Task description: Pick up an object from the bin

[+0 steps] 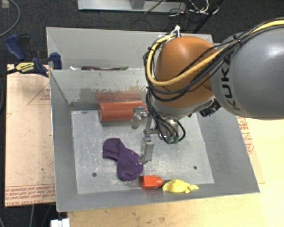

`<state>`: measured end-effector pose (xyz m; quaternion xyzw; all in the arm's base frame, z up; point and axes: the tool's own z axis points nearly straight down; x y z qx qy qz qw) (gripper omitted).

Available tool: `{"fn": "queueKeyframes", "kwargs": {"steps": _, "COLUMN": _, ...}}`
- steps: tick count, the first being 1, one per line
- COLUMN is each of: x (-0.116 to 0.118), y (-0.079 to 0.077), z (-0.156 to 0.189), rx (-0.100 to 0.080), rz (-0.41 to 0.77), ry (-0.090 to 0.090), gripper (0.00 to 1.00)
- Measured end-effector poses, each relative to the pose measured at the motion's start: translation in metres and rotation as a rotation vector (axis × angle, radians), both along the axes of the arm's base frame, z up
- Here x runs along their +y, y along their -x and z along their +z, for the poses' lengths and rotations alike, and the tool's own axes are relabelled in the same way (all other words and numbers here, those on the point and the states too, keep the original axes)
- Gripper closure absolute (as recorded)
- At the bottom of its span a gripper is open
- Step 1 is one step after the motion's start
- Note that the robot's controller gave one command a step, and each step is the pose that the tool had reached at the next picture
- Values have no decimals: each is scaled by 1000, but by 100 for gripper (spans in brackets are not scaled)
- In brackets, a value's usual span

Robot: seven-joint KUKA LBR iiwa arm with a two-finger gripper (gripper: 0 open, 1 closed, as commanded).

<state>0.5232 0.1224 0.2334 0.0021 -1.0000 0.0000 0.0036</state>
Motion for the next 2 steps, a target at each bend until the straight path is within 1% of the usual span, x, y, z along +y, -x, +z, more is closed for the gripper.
{"fn": "queueKeyframes", "kwargs": {"steps": 1, "x": -1, "y": -1, "z": 4, "rx": -8, "rz": -3, "ry": -1, "gripper": 0}}
{"fn": "queueKeyframes", "kwargs": {"steps": 2, "x": -5, "y": 3, "z": -27, "rx": -12, "rz": 74, "ry": -2, "gripper": 0}}
